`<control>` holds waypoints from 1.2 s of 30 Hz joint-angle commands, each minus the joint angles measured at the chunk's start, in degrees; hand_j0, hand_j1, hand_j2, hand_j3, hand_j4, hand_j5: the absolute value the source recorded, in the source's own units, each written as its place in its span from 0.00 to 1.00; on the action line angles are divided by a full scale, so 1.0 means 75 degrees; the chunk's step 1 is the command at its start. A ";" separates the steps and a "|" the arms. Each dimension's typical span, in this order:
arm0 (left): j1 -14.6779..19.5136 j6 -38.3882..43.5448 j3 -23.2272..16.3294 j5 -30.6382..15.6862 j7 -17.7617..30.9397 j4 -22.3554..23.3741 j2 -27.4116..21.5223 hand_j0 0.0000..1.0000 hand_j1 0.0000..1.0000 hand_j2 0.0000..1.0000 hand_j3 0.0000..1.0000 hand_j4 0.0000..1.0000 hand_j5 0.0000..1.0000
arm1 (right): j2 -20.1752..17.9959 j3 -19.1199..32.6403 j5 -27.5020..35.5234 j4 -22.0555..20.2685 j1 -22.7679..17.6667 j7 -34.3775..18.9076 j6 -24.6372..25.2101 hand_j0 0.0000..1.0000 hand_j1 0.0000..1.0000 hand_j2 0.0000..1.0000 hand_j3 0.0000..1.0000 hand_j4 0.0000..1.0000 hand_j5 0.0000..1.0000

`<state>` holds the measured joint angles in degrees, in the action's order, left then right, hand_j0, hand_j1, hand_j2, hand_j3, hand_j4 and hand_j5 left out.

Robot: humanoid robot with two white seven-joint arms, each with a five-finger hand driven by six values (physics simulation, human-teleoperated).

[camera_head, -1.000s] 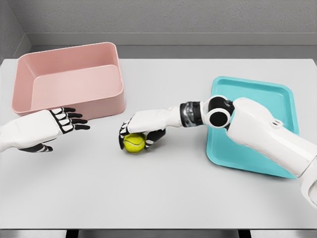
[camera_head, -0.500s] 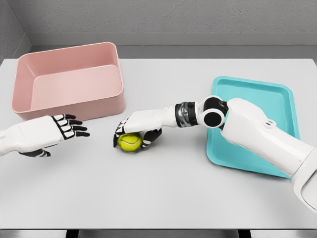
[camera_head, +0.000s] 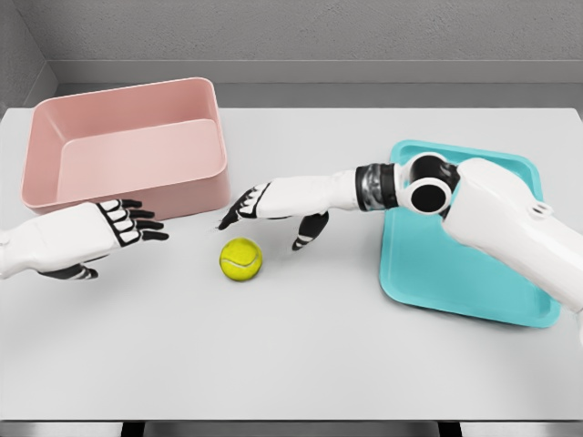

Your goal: Put the tennis from the blue tray into the pink basket with both arms

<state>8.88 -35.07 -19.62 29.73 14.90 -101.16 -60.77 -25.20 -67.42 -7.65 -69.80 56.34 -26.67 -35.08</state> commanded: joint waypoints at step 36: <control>0.2766 0.0009 -0.3067 -0.1257 0.0732 0.0644 0.2278 1.00 1.00 1.00 1.00 1.00 1.00 | -0.4152 0.1407 0.0094 -0.0174 -0.0211 0.1775 0.0011 1.00 1.00 1.00 1.00 1.00 1.00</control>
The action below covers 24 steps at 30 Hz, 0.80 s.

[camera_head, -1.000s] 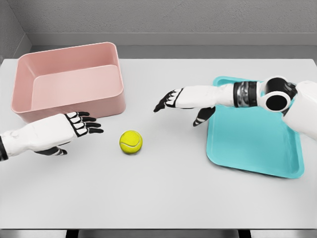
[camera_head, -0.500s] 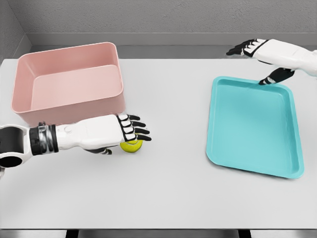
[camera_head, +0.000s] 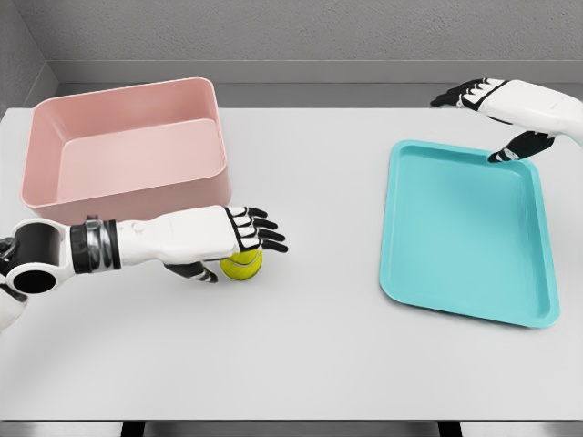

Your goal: Put the tennis from the blue tray into the pink basket with both arms

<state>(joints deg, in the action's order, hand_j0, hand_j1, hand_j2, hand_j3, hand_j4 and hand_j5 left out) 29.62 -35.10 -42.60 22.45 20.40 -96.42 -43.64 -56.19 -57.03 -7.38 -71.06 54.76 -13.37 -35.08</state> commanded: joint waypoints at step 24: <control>0.0199 0.0013 -0.0192 0.0299 -0.0095 0.0949 0.0358 1.00 1.00 1.00 1.00 1.00 1.00 | -0.0008 0.0186 0.0058 0.0451 -0.0129 -0.0033 0.0010 1.00 1.00 1.00 1.00 1.00 1.00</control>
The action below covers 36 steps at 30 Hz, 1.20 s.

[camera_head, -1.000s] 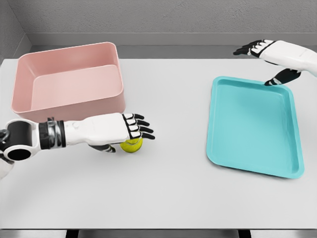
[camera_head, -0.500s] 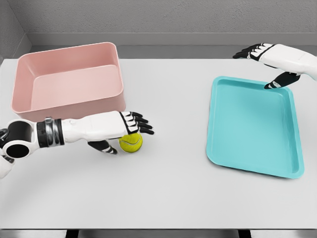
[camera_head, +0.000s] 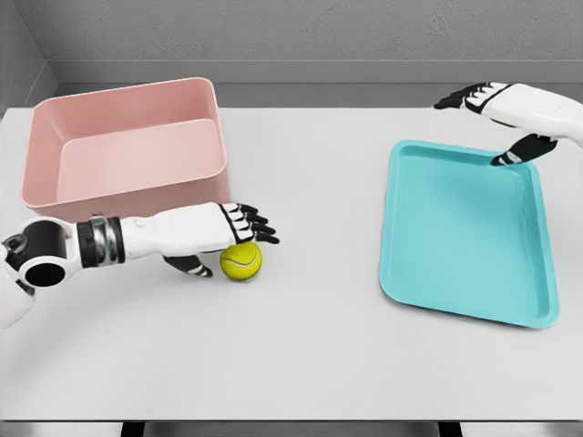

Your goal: Put the tennis from the blue tray into the pink basket with both arms

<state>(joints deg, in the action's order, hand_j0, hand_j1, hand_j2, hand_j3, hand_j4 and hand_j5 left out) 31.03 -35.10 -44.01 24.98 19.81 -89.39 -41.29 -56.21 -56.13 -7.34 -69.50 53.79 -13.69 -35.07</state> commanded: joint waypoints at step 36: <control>-0.0164 0.0013 -0.0038 0.0221 -0.0028 0.0153 0.0255 1.00 1.00 1.00 1.00 1.00 1.00 | -0.0040 0.0066 0.0041 0.0454 -0.0012 0.0044 0.0010 1.00 1.00 1.00 1.00 1.00 1.00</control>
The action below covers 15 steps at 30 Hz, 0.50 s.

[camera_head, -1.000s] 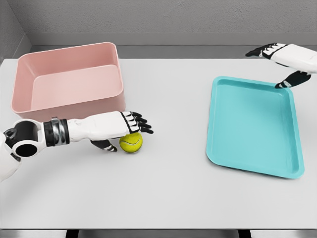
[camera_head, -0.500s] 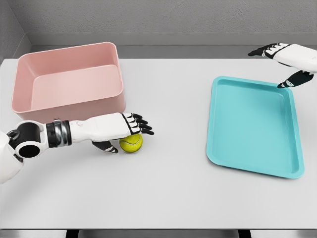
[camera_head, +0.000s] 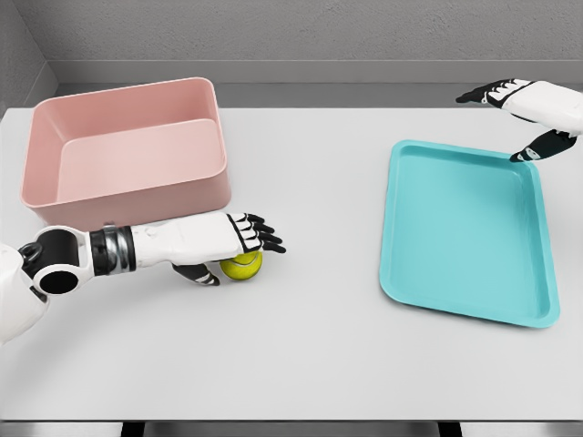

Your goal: Put the tennis from the blue tray into the pink basket with both arms

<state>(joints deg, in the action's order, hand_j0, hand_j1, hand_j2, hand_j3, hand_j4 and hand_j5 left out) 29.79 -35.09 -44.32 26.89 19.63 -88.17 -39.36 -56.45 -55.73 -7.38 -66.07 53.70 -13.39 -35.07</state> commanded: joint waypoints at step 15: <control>0.0000 0.0012 0.0015 -0.0058 -0.0098 -0.0022 -0.0025 0.62 0.62 0.62 0.62 0.62 0.62 | -0.0008 0.0024 0.0046 0.0008 0.0000 0.0004 0.0010 1.00 1.00 1.00 1.00 1.00 1.00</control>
<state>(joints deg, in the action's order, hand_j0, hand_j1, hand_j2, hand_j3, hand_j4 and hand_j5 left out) 29.79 -35.09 -44.24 26.84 19.03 -88.32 -39.50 -56.46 -55.67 -7.38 -66.02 53.70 -13.39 -35.07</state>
